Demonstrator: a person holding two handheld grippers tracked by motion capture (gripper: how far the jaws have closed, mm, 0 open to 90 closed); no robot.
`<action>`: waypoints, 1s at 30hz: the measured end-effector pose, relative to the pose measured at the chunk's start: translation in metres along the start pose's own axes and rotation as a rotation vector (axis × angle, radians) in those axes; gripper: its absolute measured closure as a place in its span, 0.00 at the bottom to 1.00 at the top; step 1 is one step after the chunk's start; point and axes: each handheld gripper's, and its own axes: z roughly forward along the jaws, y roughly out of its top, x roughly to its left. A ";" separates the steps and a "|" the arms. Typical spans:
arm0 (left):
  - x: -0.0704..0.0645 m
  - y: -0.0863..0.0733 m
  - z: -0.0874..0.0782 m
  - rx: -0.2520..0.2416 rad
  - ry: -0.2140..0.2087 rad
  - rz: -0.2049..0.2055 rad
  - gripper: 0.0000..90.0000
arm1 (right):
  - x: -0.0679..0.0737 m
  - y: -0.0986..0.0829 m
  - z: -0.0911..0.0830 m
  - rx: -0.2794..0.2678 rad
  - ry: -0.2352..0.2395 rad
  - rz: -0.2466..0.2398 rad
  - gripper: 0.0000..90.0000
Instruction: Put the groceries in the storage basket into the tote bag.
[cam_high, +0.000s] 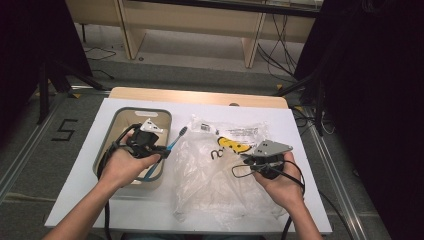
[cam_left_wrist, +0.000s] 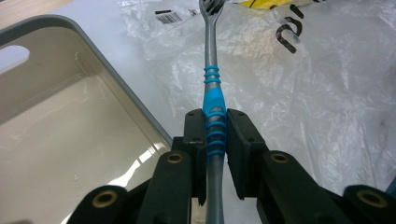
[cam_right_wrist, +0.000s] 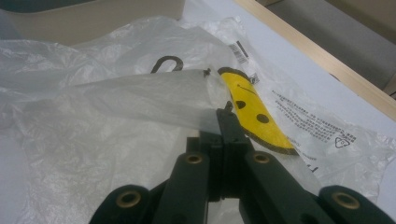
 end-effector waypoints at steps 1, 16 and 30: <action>-0.002 0.000 0.000 0.004 0.000 0.005 0.87 | 0.000 0.000 0.000 -0.001 0.000 0.002 1.00; -0.028 -0.006 0.001 0.032 -0.066 0.071 0.87 | 0.001 0.000 0.001 0.004 0.005 -0.001 1.00; -0.057 -0.006 0.004 0.043 -0.141 0.130 0.87 | 0.002 0.001 0.002 0.002 0.007 0.002 1.00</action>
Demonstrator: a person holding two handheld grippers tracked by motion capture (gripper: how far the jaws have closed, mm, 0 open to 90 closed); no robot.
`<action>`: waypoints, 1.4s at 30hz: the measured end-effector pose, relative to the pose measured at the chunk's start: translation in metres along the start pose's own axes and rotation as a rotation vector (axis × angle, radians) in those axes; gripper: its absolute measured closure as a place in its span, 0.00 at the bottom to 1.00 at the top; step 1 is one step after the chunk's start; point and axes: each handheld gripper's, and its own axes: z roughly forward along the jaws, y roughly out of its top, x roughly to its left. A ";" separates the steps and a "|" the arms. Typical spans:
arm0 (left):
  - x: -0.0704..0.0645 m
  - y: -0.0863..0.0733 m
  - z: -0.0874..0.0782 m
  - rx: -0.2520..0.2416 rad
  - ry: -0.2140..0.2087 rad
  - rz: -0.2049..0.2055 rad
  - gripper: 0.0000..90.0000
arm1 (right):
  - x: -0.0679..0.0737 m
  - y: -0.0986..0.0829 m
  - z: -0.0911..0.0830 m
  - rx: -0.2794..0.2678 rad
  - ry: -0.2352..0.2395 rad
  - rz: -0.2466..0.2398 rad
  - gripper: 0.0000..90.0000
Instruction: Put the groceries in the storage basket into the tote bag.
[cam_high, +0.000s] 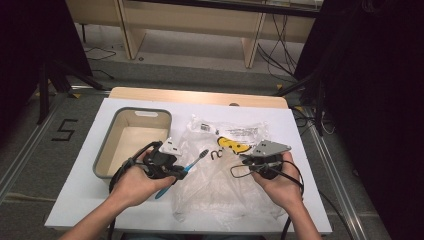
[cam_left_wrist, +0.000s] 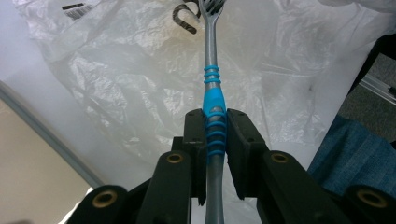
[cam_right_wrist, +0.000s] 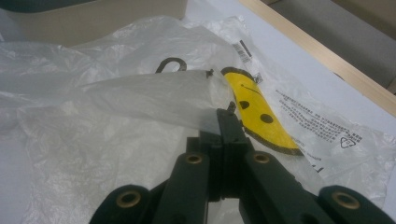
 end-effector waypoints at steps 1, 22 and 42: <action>-0.002 0.000 0.000 0.001 -0.008 0.004 0.87 | 0.000 0.000 0.000 0.001 0.001 0.004 1.00; -0.025 0.003 0.017 0.034 -0.088 0.049 0.87 | -0.001 -0.001 0.001 0.001 0.006 0.005 1.00; -0.045 0.004 0.037 0.084 -0.153 0.085 0.87 | 0.000 -0.002 0.004 0.002 0.009 0.016 1.00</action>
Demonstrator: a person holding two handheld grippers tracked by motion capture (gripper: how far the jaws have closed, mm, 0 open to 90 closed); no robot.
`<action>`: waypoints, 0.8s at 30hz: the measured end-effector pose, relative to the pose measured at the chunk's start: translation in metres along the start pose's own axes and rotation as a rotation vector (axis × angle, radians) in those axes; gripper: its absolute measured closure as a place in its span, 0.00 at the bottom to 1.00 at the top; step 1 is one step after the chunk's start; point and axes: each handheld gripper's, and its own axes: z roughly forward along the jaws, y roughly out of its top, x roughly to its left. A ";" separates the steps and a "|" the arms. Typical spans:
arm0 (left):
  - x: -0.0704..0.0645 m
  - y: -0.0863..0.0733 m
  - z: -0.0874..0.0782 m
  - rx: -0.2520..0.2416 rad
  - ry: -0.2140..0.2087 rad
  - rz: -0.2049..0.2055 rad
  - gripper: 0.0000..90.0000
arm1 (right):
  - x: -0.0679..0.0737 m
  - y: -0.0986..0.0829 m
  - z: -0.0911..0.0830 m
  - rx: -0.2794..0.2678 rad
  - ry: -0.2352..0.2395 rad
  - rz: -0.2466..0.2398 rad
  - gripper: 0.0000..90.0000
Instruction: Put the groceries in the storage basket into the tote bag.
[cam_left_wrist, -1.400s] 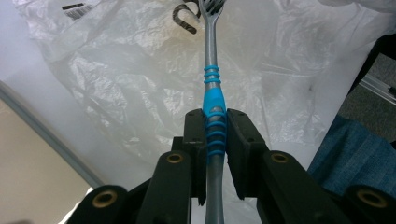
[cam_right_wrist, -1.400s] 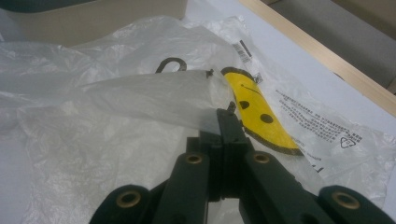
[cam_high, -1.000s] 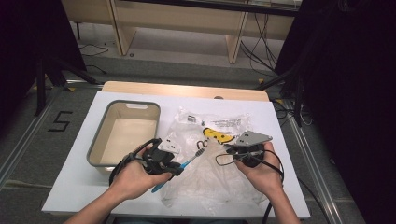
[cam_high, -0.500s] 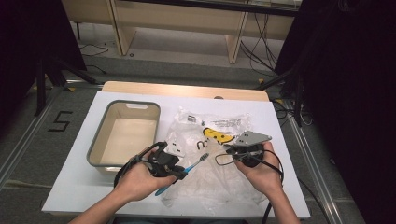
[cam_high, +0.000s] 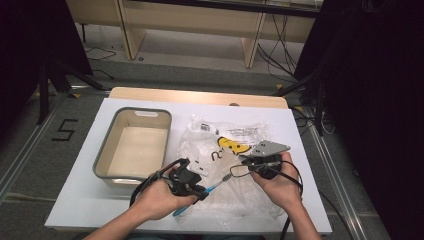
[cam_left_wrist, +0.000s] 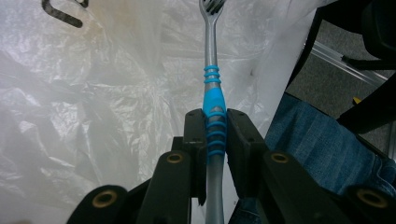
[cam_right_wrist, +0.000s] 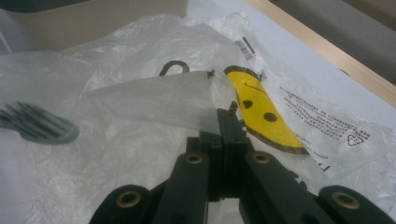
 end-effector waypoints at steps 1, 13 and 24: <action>-0.001 0.000 0.001 -0.002 -0.001 -0.004 0.87 | 0.000 0.000 0.000 -0.001 0.000 -0.002 1.00; -0.006 0.005 0.012 0.011 -0.018 0.000 0.87 | 0.000 0.000 0.000 -0.002 0.002 0.002 1.00; -0.015 0.008 0.023 0.034 -0.032 0.026 0.87 | 0.000 0.000 -0.001 -0.002 0.003 0.002 1.00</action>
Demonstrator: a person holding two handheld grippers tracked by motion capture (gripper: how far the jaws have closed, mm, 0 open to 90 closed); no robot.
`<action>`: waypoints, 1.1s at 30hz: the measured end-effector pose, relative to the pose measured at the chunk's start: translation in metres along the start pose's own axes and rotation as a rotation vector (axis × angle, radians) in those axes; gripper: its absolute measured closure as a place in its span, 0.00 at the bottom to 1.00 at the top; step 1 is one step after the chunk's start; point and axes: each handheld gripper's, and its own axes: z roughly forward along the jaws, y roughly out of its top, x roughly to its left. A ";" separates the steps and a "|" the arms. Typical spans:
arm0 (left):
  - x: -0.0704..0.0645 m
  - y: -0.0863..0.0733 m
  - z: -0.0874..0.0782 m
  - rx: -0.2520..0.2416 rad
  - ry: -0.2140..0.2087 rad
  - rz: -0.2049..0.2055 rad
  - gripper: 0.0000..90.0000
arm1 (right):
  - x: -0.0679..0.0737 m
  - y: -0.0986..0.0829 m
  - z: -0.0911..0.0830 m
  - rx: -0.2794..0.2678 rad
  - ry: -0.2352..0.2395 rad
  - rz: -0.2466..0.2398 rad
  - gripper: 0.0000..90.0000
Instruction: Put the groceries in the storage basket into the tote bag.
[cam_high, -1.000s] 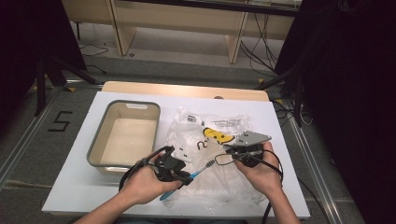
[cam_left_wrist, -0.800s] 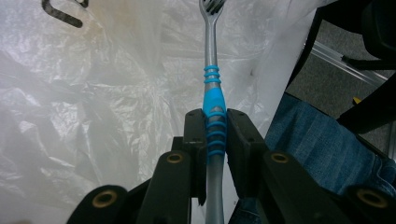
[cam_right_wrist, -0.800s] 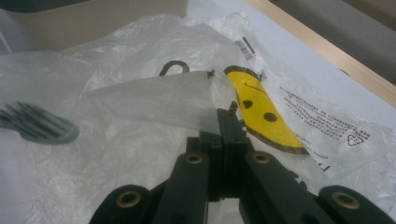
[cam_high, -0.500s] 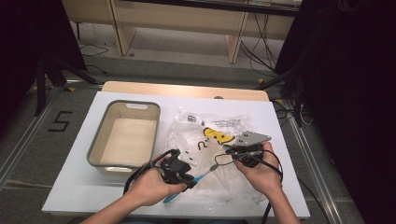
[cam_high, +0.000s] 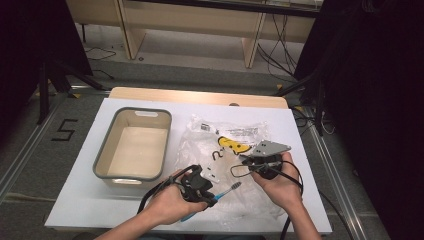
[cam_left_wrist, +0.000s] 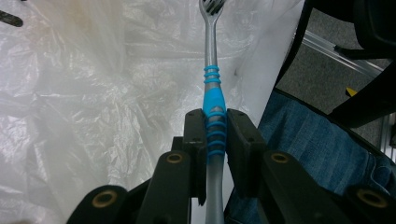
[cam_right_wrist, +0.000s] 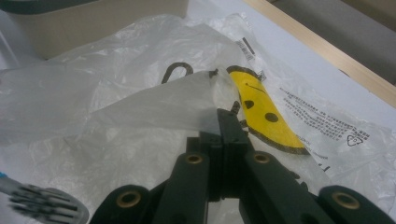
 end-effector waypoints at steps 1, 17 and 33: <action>-0.001 0.000 0.001 -0.003 -0.005 -0.005 0.87 | 0.000 0.000 0.000 -0.002 -0.001 -0.001 1.00; 0.005 0.003 0.024 0.044 0.089 -0.043 0.87 | -0.001 0.000 -0.001 -0.005 -0.001 0.001 1.00; 0.021 0.009 0.045 0.047 0.182 -0.112 0.87 | 0.001 0.000 0.001 -0.001 0.002 0.004 1.00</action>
